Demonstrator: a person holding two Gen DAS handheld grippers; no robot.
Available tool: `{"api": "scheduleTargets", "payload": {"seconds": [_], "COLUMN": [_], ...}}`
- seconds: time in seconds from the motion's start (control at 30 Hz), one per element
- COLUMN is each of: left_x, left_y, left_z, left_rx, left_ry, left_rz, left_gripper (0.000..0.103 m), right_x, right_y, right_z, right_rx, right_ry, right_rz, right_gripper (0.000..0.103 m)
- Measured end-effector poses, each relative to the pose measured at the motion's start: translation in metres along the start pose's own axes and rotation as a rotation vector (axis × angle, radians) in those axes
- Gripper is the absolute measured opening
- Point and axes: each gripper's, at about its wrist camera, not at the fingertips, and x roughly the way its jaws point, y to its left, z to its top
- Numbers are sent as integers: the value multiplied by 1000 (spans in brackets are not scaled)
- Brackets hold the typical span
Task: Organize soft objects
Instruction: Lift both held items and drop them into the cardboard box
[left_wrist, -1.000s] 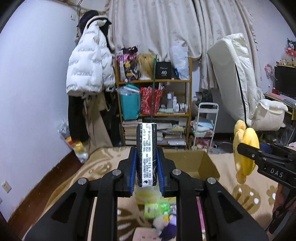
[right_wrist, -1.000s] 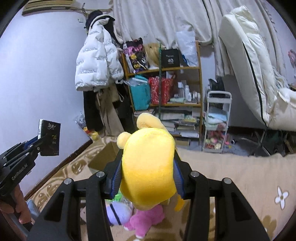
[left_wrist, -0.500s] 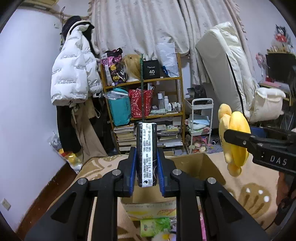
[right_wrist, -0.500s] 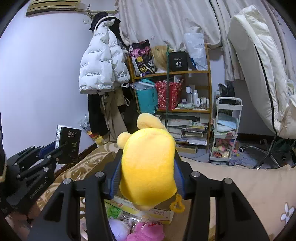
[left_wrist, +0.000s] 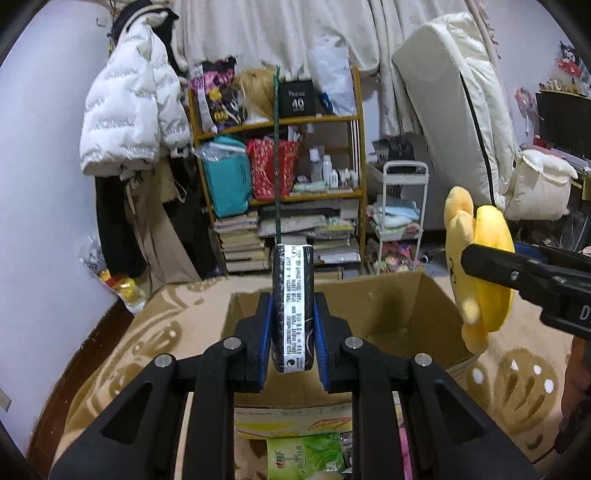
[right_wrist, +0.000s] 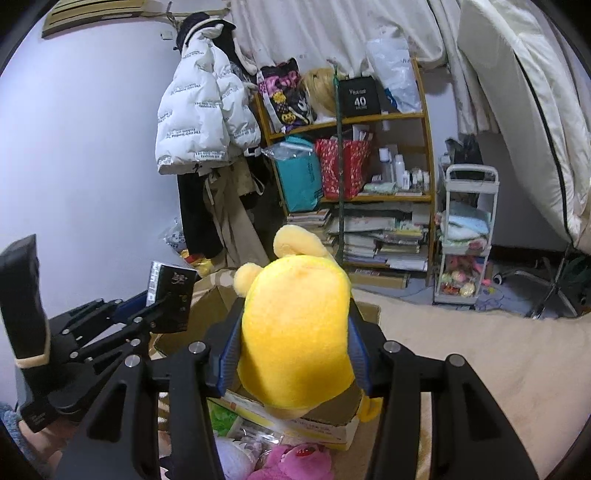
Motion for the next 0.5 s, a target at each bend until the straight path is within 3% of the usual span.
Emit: {"api": "scheduleTargets", "payload": {"seconds": [0.37, 0.43, 0.5], "left_x": [26, 28, 29], "left_y": [8, 9, 9], "left_z": [-12, -14, -16], "left_rx": [-21, -18, -26], "left_ry": [92, 103, 113], "left_rz": [13, 19, 15], "left_gripper": [21, 26, 37], "right_x": [27, 27, 27], "right_y": [-9, -6, -5], "right_z": [-19, -19, -18], "right_rx": [9, 1, -3], "right_ry": [54, 57, 59], "right_rz": [5, 6, 10], "right_gripper": [58, 58, 60]}}
